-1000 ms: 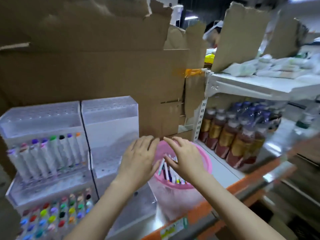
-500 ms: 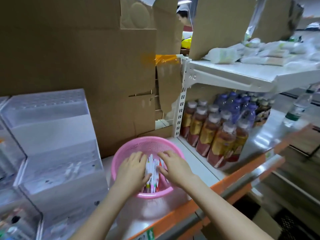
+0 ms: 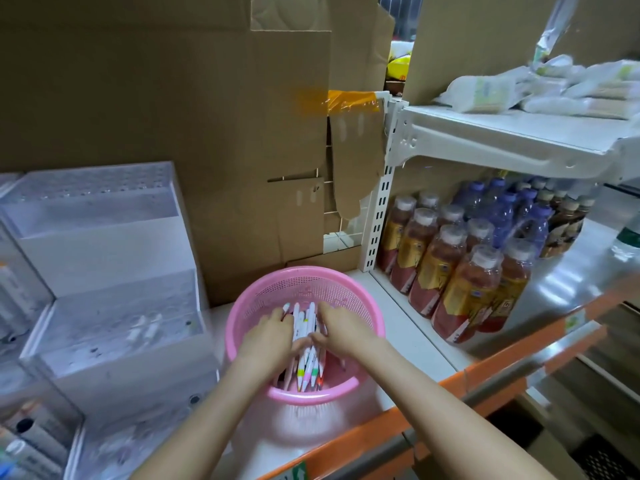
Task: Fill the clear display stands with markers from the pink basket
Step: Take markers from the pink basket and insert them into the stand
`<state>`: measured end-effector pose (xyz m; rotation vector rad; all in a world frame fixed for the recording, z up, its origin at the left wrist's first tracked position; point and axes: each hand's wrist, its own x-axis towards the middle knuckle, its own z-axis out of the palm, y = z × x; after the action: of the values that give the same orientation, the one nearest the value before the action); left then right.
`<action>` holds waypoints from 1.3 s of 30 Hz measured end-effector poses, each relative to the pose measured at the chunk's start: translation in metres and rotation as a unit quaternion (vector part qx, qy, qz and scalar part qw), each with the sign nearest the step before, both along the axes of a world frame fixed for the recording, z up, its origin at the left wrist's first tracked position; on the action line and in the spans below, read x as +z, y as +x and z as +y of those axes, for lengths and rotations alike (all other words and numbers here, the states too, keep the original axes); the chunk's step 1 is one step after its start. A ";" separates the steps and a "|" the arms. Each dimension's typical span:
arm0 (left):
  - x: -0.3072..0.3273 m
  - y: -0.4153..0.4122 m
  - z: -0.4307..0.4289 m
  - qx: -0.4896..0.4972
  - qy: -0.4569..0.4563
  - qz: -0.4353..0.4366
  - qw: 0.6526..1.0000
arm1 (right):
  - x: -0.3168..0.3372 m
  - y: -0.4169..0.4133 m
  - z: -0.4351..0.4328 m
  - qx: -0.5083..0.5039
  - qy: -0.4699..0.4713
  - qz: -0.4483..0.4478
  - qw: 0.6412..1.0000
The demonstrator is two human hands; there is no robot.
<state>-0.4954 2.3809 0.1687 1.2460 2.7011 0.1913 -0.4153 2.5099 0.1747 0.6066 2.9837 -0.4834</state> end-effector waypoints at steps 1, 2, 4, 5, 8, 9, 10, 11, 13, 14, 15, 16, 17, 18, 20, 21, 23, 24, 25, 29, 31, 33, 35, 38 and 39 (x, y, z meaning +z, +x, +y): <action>0.002 0.000 -0.001 0.005 0.003 -0.003 1.000 | 0.000 -0.001 0.001 0.000 -0.010 -0.003 1.000; 0.003 0.001 -0.001 0.008 0.011 -0.005 1.000 | 0.001 -0.001 0.002 -0.001 -0.019 -0.003 1.000; 0.005 0.003 -0.003 0.006 0.026 -0.006 1.000 | 0.004 -0.001 0.002 -0.002 -0.030 0.006 1.000; 0.007 0.005 -0.004 0.002 0.033 -0.004 0.999 | 0.005 0.000 0.002 -0.005 -0.033 0.014 0.999; 0.011 0.007 -0.006 0.001 0.032 0.010 0.999 | 0.007 0.001 0.001 -0.018 -0.042 0.034 0.998; 0.013 0.007 -0.006 0.006 0.031 0.015 0.999 | 0.007 0.001 0.001 -0.017 -0.045 0.034 0.998; 0.014 0.007 -0.007 0.010 0.033 0.017 0.999 | 0.007 0.001 0.001 -0.015 -0.048 0.032 0.998; 0.014 0.006 -0.007 0.015 0.041 0.015 0.999 | 0.007 0.002 0.001 -0.013 -0.051 0.030 0.998; 0.014 0.004 -0.008 0.024 0.060 -0.002 0.998 | 0.008 0.003 0.001 -0.008 -0.058 0.029 0.998; 0.013 0.004 -0.009 0.029 0.075 -0.009 0.997 | 0.009 0.003 0.001 -0.005 -0.062 0.032 0.998; 0.014 0.004 -0.008 0.036 0.083 -0.018 0.996 | 0.010 0.003 0.001 -0.004 -0.065 0.034 0.997; 0.013 0.003 -0.008 0.043 0.093 -0.025 0.994 | 0.010 0.003 0.002 -0.004 -0.068 0.034 0.997; 0.012 0.002 -0.008 0.051 0.101 -0.029 0.993 | 0.010 0.003 0.002 -0.005 -0.072 0.032 0.997; 0.011 0.002 -0.009 0.058 0.107 -0.028 0.992 | 0.009 0.003 0.002 -0.007 -0.075 0.031 0.997; 0.009 0.001 -0.010 0.070 0.116 -0.025 0.991 | 0.008 0.003 0.003 -0.007 -0.083 0.028 0.996; 0.007 0.000 -0.010 0.074 0.121 -0.027 0.990 | 0.008 0.003 0.003 -0.006 -0.087 0.027 0.996; 0.007 -0.001 -0.011 0.075 0.137 -0.033 0.987 | 0.009 0.004 0.002 -0.005 -0.094 0.028 0.995; 0.008 -0.001 -0.011 0.075 0.150 -0.041 0.985 | 0.009 0.004 0.003 -0.005 -0.099 0.030 0.995; 0.009 -0.001 -0.010 0.073 0.166 -0.051 0.982 | 0.009 0.004 0.003 -0.007 -0.106 0.034 0.994; 0.011 -0.002 -0.010 0.055 0.224 -0.067 0.971 | 0.011 0.003 0.003 -0.001 -0.128 0.065 0.990; 0.013 -0.002 -0.011 0.043 0.245 -0.058 0.967 | 0.012 0.002 0.004 0.008 -0.125 0.079 0.989; 0.015 -0.001 -0.011 0.033 0.263 -0.049 0.963 | 0.012 0.002 0.005 0.008 -0.129 0.088 0.988; 0.017 -0.001 -0.011 0.025 0.277 -0.042 0.960 | 0.014 0.003 0.004 0.010 -0.138 0.107 0.985; 0.021 0.002 -0.014 0.012 0.310 -0.035 0.950 | 0.019 0.008 0.002 0.010 -0.151 0.154 0.976; 0.023 0.005 -0.015 0.009 0.324 -0.033 0.945 | 0.022 0.010 0.000 0.010 -0.155 0.171 0.973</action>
<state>-0.4907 2.3661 0.1922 1.3123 2.6709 1.1775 -0.4054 2.5098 0.1968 0.5065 3.1146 -1.1321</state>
